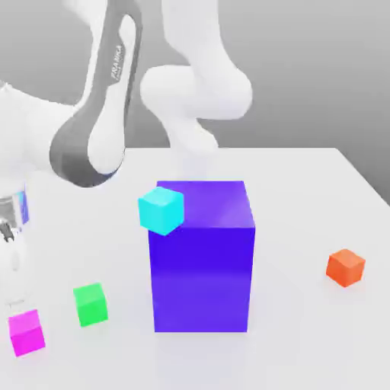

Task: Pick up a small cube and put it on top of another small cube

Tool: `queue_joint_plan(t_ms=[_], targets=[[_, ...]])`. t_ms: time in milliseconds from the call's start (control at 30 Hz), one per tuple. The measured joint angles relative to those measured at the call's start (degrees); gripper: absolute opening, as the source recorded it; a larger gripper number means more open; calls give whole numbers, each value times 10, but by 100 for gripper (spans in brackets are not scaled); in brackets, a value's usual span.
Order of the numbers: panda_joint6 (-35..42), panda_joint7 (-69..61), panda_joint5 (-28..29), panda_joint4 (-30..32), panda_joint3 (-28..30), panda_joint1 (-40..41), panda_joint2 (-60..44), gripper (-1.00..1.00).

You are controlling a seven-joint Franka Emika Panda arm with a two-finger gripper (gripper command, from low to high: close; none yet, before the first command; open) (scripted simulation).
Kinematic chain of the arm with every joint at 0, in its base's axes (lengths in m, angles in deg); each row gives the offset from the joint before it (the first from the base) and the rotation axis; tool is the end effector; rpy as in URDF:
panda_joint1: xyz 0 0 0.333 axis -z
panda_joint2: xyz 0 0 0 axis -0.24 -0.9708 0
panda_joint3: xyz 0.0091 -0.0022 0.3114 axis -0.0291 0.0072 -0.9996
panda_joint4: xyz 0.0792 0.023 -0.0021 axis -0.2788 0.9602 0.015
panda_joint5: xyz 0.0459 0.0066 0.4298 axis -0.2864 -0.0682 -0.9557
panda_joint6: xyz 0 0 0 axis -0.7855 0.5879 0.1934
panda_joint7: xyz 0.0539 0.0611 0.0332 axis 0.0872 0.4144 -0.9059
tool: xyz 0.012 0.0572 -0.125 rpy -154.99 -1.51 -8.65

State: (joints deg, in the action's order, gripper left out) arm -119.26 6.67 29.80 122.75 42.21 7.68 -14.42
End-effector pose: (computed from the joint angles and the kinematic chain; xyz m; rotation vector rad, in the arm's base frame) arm 0.4209 -0.2937 0.1281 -1.8706 2.5129 -0.0236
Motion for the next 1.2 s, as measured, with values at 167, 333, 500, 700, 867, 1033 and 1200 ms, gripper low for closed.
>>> queue_joint_plan(t_ms=[167,333,500,700,867,1033,1200], targets=[[-72,-24,-40,-18,-35,34,-100,-100],[-72,-24,-39,-18,-35,34,-100,-100],[-36,-8,-18,-7,-18,22,-53,-100],[7,75,3,71,-6,-7,71,-100],[15,208,63,164,-18,-17,176,-100],[-37,259,83,198,-29,-9,158,-100],[-94,238,52,197,-43,-3,99,100]])
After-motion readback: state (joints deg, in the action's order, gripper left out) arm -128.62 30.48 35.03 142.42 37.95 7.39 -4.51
